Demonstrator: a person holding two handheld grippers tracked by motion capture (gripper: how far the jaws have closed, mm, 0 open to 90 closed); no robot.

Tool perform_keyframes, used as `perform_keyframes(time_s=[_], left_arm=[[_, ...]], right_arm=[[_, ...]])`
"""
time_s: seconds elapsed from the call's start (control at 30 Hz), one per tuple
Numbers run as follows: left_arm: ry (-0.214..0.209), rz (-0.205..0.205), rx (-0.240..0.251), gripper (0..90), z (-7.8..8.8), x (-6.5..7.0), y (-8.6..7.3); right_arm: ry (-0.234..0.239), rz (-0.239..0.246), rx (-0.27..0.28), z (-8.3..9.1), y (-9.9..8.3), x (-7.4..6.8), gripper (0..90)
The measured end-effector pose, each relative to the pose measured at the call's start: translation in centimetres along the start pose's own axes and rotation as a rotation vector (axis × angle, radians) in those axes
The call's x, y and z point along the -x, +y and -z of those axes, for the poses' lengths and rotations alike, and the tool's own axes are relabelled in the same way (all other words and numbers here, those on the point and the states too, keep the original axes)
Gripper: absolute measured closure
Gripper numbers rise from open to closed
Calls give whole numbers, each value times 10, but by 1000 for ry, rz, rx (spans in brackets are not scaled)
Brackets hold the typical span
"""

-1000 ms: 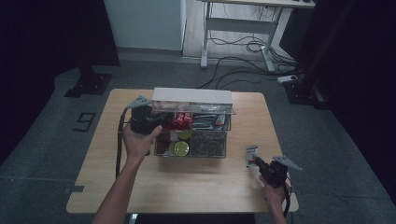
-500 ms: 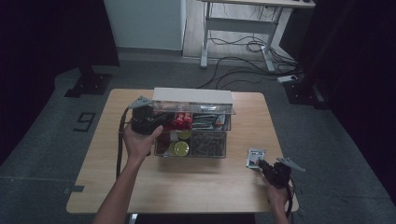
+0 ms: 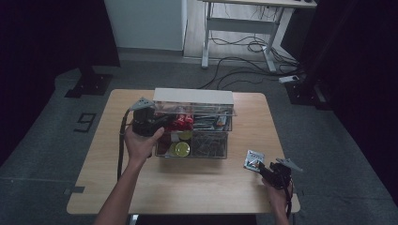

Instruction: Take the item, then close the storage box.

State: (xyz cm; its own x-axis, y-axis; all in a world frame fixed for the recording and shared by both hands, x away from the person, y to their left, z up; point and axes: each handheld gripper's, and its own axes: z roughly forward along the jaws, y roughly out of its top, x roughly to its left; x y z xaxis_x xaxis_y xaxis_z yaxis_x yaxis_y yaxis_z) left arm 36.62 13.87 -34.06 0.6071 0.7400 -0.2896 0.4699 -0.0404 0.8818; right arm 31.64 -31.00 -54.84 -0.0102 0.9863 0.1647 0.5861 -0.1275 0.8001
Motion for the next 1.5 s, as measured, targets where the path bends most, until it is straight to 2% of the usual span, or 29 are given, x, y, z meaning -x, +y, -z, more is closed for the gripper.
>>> perform_keyframes(time_s=[0.27, 0.63, 0.73, 1.5], left_arm=[[1, -1, 0, 900, 1, 1, 1], [0, -9, -2, 900, 6, 3, -1], [-3, -8, 0, 900, 7, 3, -3], [-20, -1, -5, 900, 14, 6, -18]], right_arm=[[10, 0, 50, 9, 3, -4, 413], [28, 3, 57, 11, 2, -4, 423], [50, -15, 55, 11, 2, -3, 427], [62, -19, 51, 12, -1, -2, 441]])
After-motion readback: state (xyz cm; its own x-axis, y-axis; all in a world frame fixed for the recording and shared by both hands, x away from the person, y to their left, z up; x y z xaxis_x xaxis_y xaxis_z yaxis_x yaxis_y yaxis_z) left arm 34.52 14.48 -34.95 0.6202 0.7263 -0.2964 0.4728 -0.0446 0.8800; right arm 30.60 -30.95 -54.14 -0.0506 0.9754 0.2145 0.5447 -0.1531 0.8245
